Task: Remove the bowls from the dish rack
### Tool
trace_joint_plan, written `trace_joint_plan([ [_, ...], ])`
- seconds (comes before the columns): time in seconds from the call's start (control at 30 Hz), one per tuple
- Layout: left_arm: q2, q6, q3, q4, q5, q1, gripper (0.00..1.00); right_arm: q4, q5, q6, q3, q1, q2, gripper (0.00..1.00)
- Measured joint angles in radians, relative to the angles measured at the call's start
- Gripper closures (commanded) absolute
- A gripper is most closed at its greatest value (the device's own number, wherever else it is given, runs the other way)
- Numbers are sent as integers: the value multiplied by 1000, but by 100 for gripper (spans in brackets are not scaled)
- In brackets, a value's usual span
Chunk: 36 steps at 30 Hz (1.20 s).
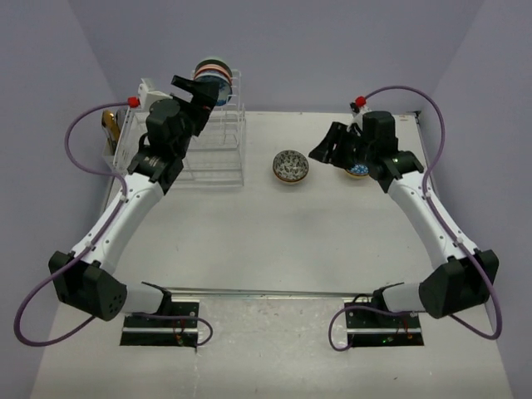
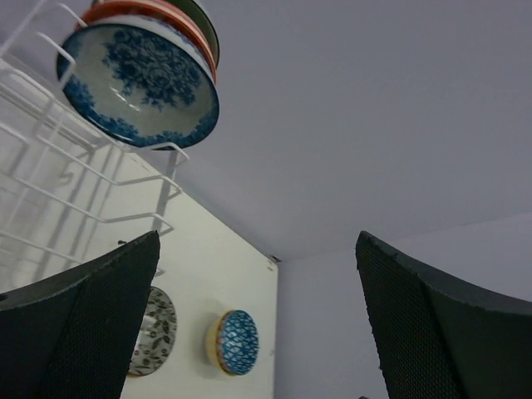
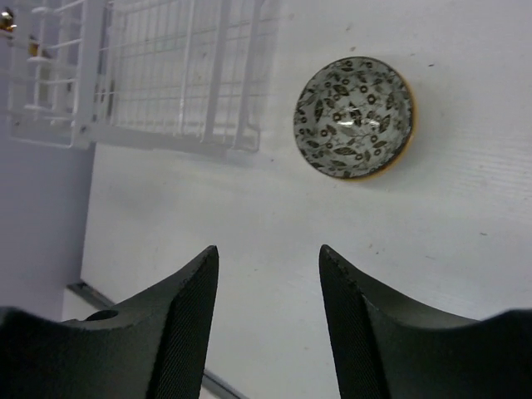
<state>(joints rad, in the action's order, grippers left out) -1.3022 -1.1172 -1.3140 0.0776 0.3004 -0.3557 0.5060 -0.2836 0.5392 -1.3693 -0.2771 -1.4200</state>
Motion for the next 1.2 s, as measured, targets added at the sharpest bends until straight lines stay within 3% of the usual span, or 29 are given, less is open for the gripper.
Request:
trace_joint_plan([
  [0.17, -160, -155, -93, -59, -83, 23, 0, -67, -134, 21, 171, 5, 179, 43],
  [0.33, -275, -248, -205, -45, -55, 31, 0, -114, -208, 46, 286, 5, 351, 41],
  [0.7, -456, -321, -396, 10, 34, 76, 5, -147, -241, 63, 331, 5, 561, 40],
  [0.77, -486, -334, -414, 22, 33, 89, 12, -146, -240, 61, 331, 5, 576, 40],
  [0.83, -505, -342, -419, 34, 34, 102, 14, -142, -239, 56, 331, 5, 584, 40],
  [1.03, -515, -357, -418, 54, 48, 122, 42, -124, -232, 43, 331, 5, 591, 40],
  [1.2, -515, -357, -418, 48, 51, 126, 54, -123, -232, 36, 331, 5, 591, 40],
])
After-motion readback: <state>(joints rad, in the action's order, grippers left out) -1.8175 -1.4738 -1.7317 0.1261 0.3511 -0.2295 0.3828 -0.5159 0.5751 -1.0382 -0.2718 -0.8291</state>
